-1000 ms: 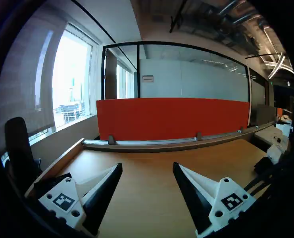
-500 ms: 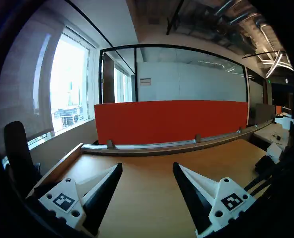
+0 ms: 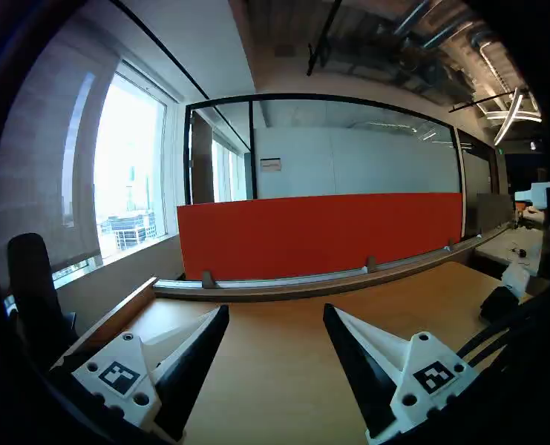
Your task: Fold towel
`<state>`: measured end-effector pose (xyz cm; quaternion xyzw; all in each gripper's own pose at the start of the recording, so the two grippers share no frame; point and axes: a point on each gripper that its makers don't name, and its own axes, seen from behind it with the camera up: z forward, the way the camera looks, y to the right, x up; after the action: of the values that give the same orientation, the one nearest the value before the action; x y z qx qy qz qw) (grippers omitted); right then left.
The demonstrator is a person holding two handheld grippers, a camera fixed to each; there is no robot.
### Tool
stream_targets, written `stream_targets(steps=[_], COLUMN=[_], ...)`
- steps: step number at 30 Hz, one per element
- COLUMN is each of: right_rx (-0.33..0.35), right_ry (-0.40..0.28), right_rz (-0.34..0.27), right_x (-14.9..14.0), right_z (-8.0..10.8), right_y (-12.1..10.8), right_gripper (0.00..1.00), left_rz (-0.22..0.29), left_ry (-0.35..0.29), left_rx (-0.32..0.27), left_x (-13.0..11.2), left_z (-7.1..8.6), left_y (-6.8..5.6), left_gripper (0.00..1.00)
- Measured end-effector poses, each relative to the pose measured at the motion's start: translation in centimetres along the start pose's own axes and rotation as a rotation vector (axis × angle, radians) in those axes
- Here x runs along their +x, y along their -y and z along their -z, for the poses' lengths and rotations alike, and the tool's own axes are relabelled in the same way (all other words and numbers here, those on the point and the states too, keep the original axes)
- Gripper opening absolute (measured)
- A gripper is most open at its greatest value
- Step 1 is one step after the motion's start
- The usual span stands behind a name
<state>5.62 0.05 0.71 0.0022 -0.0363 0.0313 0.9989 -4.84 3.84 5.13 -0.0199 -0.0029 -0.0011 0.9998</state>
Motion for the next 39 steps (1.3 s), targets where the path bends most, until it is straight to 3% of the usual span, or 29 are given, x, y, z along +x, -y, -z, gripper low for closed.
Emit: stream_targets(steps=[12, 23, 35, 39], right_rx=[-0.038, -0.024, -0.003, 0.003], right_ry=[0.009, 0.02, 0.027, 0.032], right_rz=[0.009, 0.031, 0.056, 0.063], right_x=[-2.1, -5.4, -9.1, -9.9], right_z=[0.5, 0.6, 0.0, -0.3], right_y=[0.7, 1.5, 1.9, 2.1], right_gripper=[0.99, 0.99, 0.99, 0.99], left_rz=[0.032, 0.065, 0.017, 0.029], left_ry=[-0.04, -0.064, -0.088, -0.098], left_rx=[0.026, 0.039, 0.048, 0.054], left_x=[-4.4, -9.3, -12.9, -13.6], left_z=[0.8, 1.4, 1.8, 1.8], left_y=[1.6, 1.5, 0.9, 1.1], left_gripper=[0.94, 0.94, 0.94, 0.94])
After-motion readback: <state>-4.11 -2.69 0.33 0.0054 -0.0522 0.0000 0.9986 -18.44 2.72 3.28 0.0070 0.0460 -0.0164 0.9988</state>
